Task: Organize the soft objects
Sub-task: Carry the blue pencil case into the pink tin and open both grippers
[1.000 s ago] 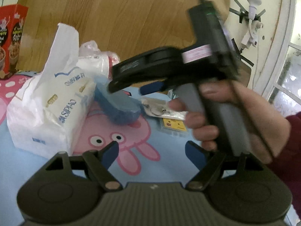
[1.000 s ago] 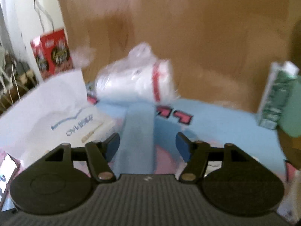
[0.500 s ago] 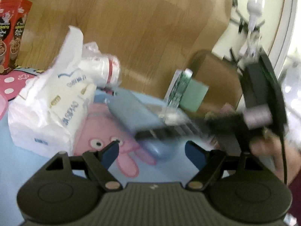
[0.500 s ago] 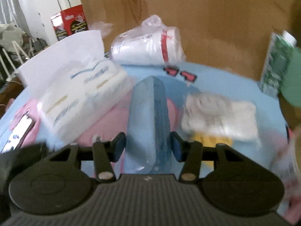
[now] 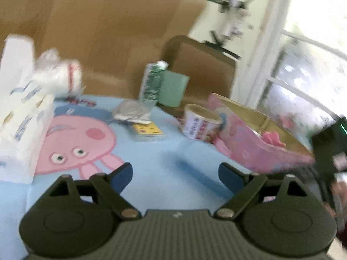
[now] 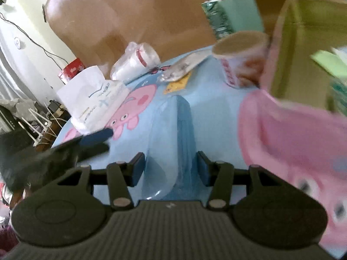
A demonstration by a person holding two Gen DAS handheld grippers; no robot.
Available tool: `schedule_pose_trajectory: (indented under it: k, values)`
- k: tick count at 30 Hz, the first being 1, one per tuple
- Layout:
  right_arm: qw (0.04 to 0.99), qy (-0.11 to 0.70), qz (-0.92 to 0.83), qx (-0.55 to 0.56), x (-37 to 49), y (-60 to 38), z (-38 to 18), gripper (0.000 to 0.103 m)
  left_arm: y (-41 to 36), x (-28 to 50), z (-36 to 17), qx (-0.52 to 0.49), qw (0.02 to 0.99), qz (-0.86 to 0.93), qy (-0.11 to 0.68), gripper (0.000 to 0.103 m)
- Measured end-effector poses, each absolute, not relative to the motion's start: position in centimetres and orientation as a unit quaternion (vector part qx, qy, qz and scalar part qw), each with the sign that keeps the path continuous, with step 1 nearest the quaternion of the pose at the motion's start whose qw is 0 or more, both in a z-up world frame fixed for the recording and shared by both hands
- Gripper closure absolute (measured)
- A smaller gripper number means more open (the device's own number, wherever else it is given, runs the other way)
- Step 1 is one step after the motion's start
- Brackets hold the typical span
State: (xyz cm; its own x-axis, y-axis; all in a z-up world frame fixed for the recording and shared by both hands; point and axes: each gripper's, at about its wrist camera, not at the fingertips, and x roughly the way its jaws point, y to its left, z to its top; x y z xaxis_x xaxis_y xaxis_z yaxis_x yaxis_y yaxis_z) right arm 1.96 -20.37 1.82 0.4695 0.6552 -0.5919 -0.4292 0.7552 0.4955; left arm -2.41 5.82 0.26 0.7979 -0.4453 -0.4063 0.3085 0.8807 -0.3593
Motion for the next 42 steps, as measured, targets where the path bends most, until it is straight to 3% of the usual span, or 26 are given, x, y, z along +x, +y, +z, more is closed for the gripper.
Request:
schedule_pose_trajectory:
  k: [2, 5, 9, 13, 14, 16, 21, 29, 37, 42]
  values:
    - [0.859, 0.388, 0.312, 0.12, -0.2, -20.7, 1.8, 0.047, 7.0, -1.5, -0.1, -0.176, 0.929, -0.193, 0.263, 0.017]
    - [0.892, 0.345, 0.283, 0.069, -3.2, -21.0, 2.1, 0.031, 7.8, -0.6, -0.6, -0.208, 0.918, -0.181, 0.287, 0.021]
    - [0.913, 0.299, 0.275, 0.027, -5.4, -21.3, 1.9, 0.03, 5.8, -0.2, -0.4, -0.236, 0.895, -0.212, 0.314, 0.021]
    - [0.915, 0.291, 0.278, 0.005, -5.2, -20.7, 0.8, 0.03, 0.8, 0.1, 1.0, -0.208, 0.882, -0.246, 0.343, 0.021]
    - [0.913, 0.295, 0.283, 0.001, -5.0, -20.6, 0.4, 0.036, -0.6, 0.4, 1.0, -0.196, 0.879, -0.248, 0.357, 0.023]
    - [0.917, 0.289, 0.275, -0.014, -5.1, -20.8, 0.1, 0.046, -2.7, 0.9, 0.4, -0.173, 0.873, -0.258, 0.376, 0.039]
    - [0.93, 0.258, 0.261, -0.012, -5.4, -21.3, 0.5, 0.046, -3.9, 0.1, 1.7, -0.162, 0.885, -0.258, 0.352, 0.044]
    - [0.974, 0.129, 0.183, 0.023, -5.6, -24.2, 3.9, 0.046, -9.7, 2.1, 8.6, -0.086, 0.906, -0.311, 0.274, 0.044]
    - [0.979, 0.159, 0.079, 0.096, 1.5, -27.7, 4.1, 0.046, -18.2, 8.3, 8.3, -0.003, 0.914, -0.3, 0.274, 0.041]
    - [0.976, 0.182, 0.051, 0.111, 5.2, -28.5, 3.2, 0.044, -16.5, 8.5, 8.0, -0.029, 0.922, -0.273, 0.272, 0.042]
